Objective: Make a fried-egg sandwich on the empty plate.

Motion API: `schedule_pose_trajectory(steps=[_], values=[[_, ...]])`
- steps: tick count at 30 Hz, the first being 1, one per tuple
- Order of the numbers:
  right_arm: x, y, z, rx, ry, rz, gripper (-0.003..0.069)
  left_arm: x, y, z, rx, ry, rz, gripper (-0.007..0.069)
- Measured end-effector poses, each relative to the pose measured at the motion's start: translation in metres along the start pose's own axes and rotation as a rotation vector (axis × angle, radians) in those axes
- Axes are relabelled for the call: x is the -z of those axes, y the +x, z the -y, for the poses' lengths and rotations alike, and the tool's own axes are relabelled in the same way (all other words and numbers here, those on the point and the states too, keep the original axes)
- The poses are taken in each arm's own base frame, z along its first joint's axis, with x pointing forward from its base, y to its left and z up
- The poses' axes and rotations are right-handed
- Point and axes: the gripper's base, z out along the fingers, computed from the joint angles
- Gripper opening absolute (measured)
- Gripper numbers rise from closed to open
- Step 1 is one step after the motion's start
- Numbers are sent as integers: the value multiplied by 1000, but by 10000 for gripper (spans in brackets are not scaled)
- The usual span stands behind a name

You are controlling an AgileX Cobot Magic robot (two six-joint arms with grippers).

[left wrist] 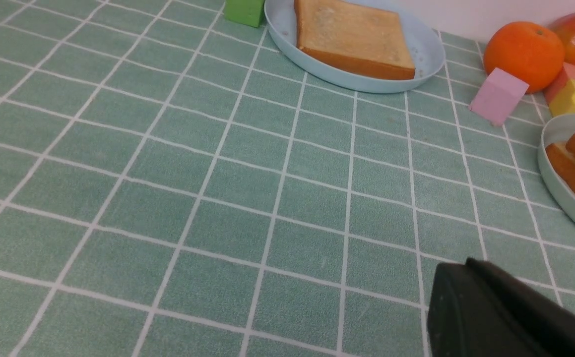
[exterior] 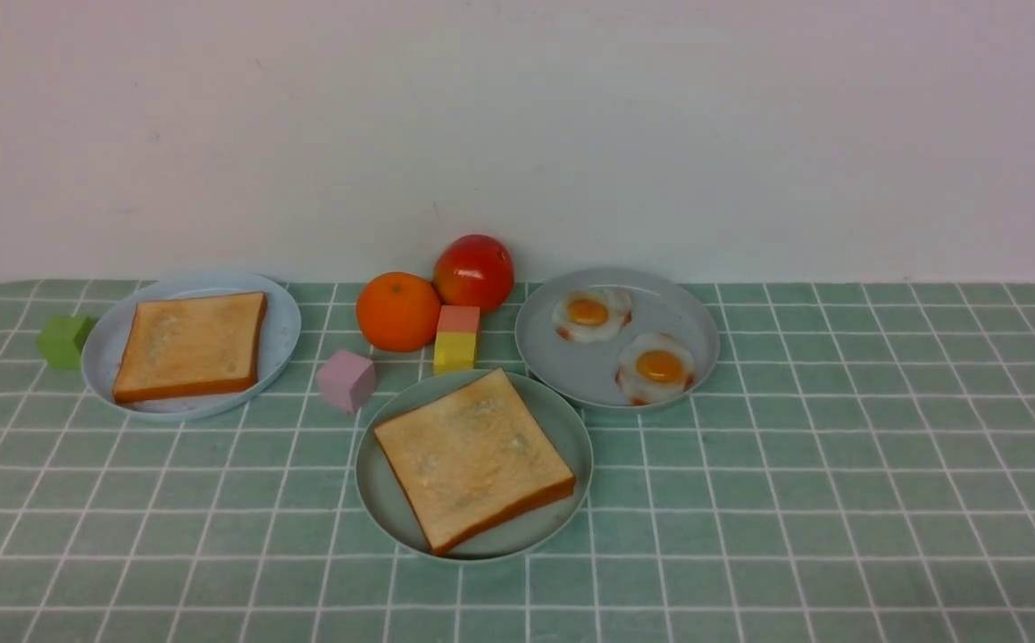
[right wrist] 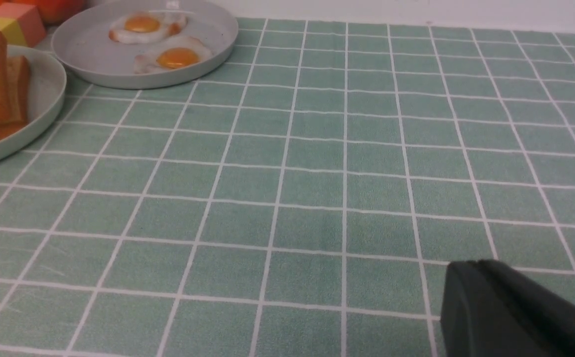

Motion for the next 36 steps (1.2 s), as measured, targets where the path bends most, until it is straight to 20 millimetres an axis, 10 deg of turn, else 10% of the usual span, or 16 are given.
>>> schedule_pose_trajectory(steps=[36], values=[[0, 0, 0, 0, 0, 0, 35, 0, 0, 0, 2, 0, 0, -6]])
